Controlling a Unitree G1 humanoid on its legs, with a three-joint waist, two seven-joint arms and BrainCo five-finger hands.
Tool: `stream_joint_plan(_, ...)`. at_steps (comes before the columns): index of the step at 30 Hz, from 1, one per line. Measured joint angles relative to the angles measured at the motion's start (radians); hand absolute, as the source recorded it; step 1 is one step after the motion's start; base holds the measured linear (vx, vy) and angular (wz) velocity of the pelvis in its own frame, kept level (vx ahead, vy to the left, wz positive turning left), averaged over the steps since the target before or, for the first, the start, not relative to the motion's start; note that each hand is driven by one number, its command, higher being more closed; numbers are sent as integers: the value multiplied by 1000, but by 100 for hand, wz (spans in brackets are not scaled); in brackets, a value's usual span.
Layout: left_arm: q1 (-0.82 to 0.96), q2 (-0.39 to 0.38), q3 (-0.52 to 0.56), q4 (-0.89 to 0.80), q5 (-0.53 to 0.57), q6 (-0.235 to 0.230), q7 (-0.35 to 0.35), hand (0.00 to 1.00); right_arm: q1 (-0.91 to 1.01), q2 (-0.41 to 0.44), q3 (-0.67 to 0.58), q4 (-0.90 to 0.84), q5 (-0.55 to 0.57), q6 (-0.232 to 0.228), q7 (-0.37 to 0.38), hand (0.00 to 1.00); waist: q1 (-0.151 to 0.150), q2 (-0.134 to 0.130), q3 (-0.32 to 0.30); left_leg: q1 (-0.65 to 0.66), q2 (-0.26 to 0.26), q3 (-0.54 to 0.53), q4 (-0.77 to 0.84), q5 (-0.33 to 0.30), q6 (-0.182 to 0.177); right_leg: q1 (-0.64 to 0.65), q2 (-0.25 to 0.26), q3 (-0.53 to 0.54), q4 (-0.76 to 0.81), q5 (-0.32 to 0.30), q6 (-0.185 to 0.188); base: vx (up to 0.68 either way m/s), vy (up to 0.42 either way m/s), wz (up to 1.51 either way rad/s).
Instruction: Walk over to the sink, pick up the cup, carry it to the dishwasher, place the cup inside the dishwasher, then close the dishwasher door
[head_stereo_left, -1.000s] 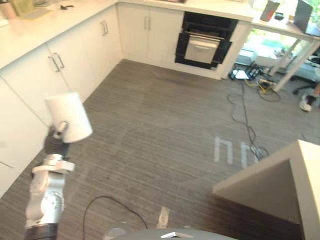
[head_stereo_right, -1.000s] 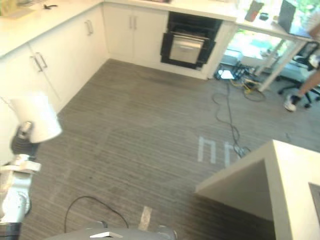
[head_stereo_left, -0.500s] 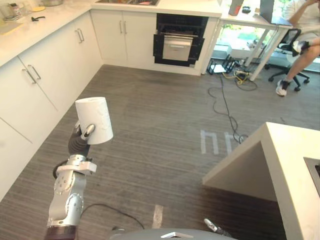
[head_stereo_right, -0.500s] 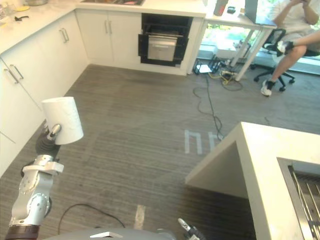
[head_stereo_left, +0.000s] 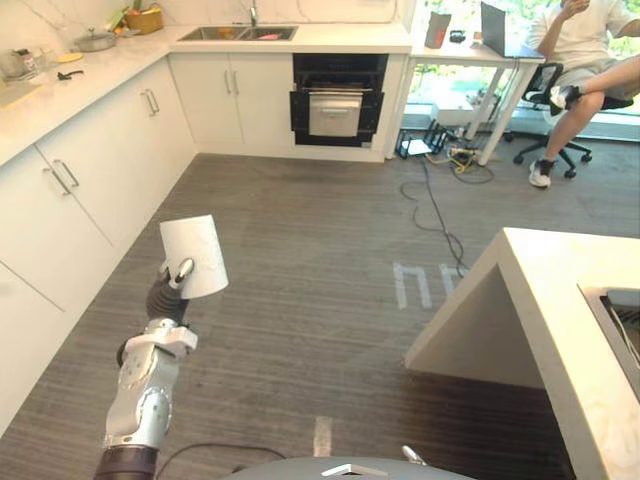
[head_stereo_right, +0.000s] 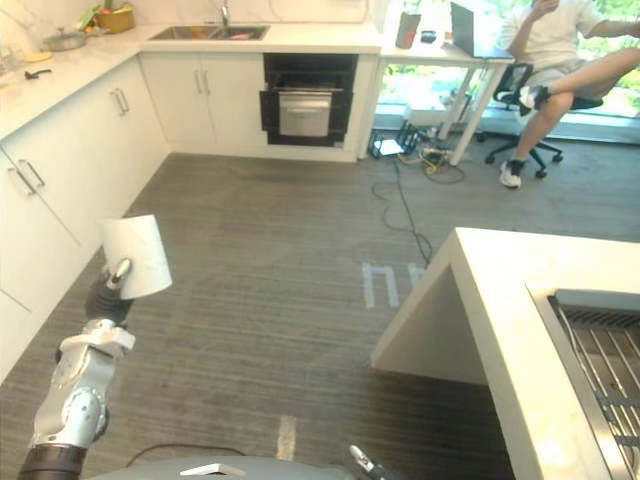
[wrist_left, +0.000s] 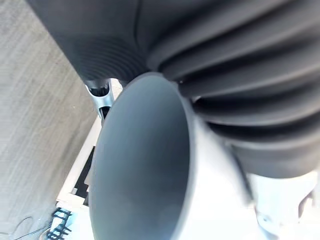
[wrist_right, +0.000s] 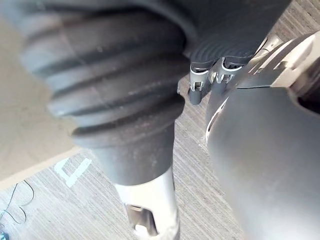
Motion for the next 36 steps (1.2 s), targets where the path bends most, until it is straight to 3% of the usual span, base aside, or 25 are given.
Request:
stream_joint_plan(1,-3,0,-1,7,-7,22,0,100,1,1,-18,1,-2,4,-2,0,-2,0,0,4,-4,1,0,-2,2,-9,-8,-4,35,-19,-3,12,33,14)
stream_joint_plan(3,-46,-3,-34,29,-11,102,0,100,15,13,-116,11,-5,16,-32,0,-12,-30,10,0,-78,12,62,-47,42,-42,-98,-32,200,-107,-45,13,124,53)
stream_joint_plan(4,-65,-6,-49,37,-16,119,-1,100,31,7,-144,19,6,19,-43,0,-14,-28,17,-2,-97,11,82,-71,72,-43,-114,-55,266,-117,-60,-13,194,79)
stream_joint_plan(5,-92,-14,-61,59,-31,151,0,100,36,-1,-202,39,27,26,-72,0,-14,-24,32,14,-125,-11,118,-104,87,-123,-180,-104,527,-111,-123,-21,164,62)
stream_joint_plan(6,-96,-14,-69,73,-41,157,3,100,49,4,-216,39,27,30,-76,0,-18,-24,35,23,-130,-26,137,-117,96,-148,-196,-93,615,-83,-163,-3,164,66)
stream_joint_plan(7,-94,-17,-83,86,-49,165,16,100,64,23,-227,44,25,32,-79,0,-21,-16,47,45,-126,-56,167,-146,107,-204,-193,-43,757,-73,-159,29,104,42)
stream_joint_plan(10,-96,-22,-96,85,-48,165,25,100,77,80,-226,46,24,17,-66,0,-25,-28,50,65,-108,-97,180,-173,109,-256,-77,-24,704,-222,-94,82,49,46)
stream_joint_plan(12,-100,-14,-135,43,-44,174,21,100,78,115,-220,32,26,-20,-65,0,-32,-53,67,59,-108,-99,152,-173,111,-300,-16,-18,442,-173,-67,102,-53,48)
stream_joint_plan(15,-100,-12,-157,-39,-46,196,14,100,75,137,-185,-16,45,-49,-66,0,-30,-72,78,90,-107,-67,90,-173,107,-316,-12,11,219,-107,-66,210,-153,34)
stream_joint_plan(16,-100,-10,-149,-90,-48,200,9,100,80,138,-160,-50,58,-50,-66,0,-24,-95,86,120,-107,-32,96,-177,77,-303,-21,4,191,-97,-62,325,-229,2)
stream_joint_plan(18,-92,-26,-141,-133,-48,200,-14,100,75,124,-146,-101,64,-56,-71,0,5,-47,111,167,-52,8,167,-244,35,-302,-11,-44,314,-67,-55,372,-244,-26)
stream_joint_plan(20,-91,-30,-137,-158,-47,200,-53,100,81,124,-145,-131,63,-51,-73,0,-1,-21,95,216,-12,5,184,-304,25,-313,3,-65,451,-79,-75,304,-176,-4)
stream_joint_plan(21,-88,-36,-137,-168,-46,200,-63,100,84,127,-145,-133,64,-48,-74,0,-7,-17,83,227,1,4,178,-315,28,-319,11,-72,482,-95,-99,329,-199,17)
stream_joint_plan(22,-79,-70,-139,-175,-46,201,-79,100,105,132,-146,-141,71,-47,-76,0,-13,8,54,255,30,-6,177,-353,80,-314,37,-105,512,-147,-135,350,-193,12)
stream_joint_plan(23,-79,-85,-140,-178,-45,201,-79,100,105,132,-146,-140,73,-48,-79,0,-15,10,52,218,32,-28,329,-359,78,-313,40,-107,516,-163,-147,439,-169,-6)
stream_joint_plan(24,-75,-115,-144,-178,-45,205,-78,100,109,124,-145,-142,78,-49,-87,0,-17,19,55,127,30,-28,699,-337,68,-287,62,-112,514,-188,-157,385,-122,-16)
stream_joint_plan(25,-70,-130,-146,-178,-44,207,-79,100,116,120,-145,-150,79,-54,-86,0,-13,34,58,96,33,-24,800,-256,68,-263,83,-121,509,-197,-160,406,-131,-9)
stream_joint_plan(26,-58,-145,-144,-180,-44,207,-79,100,133,123,-143,-155,79,-66,-84,0,-22,62,53,67,85,-33,889,-154,61,-212,126,-146,478,-211,-172,468,-171,-3)
stream_joint_plan(28,-23,-153,-120,-182,-44,205,-77,100,145,118,-114,-155,78,-79,-81,0,-14,43,61,-20,157,-14,1041,173,129,-104,182,-124,363,-213,-189,450,-126,-23)
stream_joint_plan(30,9,-148,-99,-204,-45,201,-64,100,95,93,-77,-159,79,-134,-63,0,37,19,63,-209,161,7,1175,-112,135,-36,199,-69,284,-211,-205,442,-26,-62)
stream_joint_plan(32,23,-135,-99,-205,-46,189,-56,100,52,67,-44,-160,78,-165,-54,0,61,19,64,-282,133,38,1048,-215,124,5,191,-37,246,-216,-207,407,3,-64)
stream_joint_plan(33,55,-118,-94,-225,-46,178,-48,100,0,51,2,-170,78,-204,-41,0,77,14,63,-298,88,63,749,-244,118,54,175,-7,214,-230,-202,452,35,-65)
stream_joint_plan(34,70,-116,-94,-241,-46,171,-49,100,-17,48,22,-179,79,-218,-39,0,76,12,63,-297,63,54,608,-229,104,71,167,3,206,-240,-196,489,80,-58)
stream_joint_plan(35,99,-119,-96,-274,-45,154,-55,100,-43,43,44,-206,81,-247,-38,0,74,19,61,-314,25,9,366,-174,64,92,159,16,200,-258,-176,510,141,-30)
stream_joint_plan(36,114,-123,-96,-298,-40,136,-69,100,-63,37,57,-224,81,-271,-40,0,75,33,55,-374,19,-15,287,-150,23,106,169,24,190,-285,-156,520,168,-29)
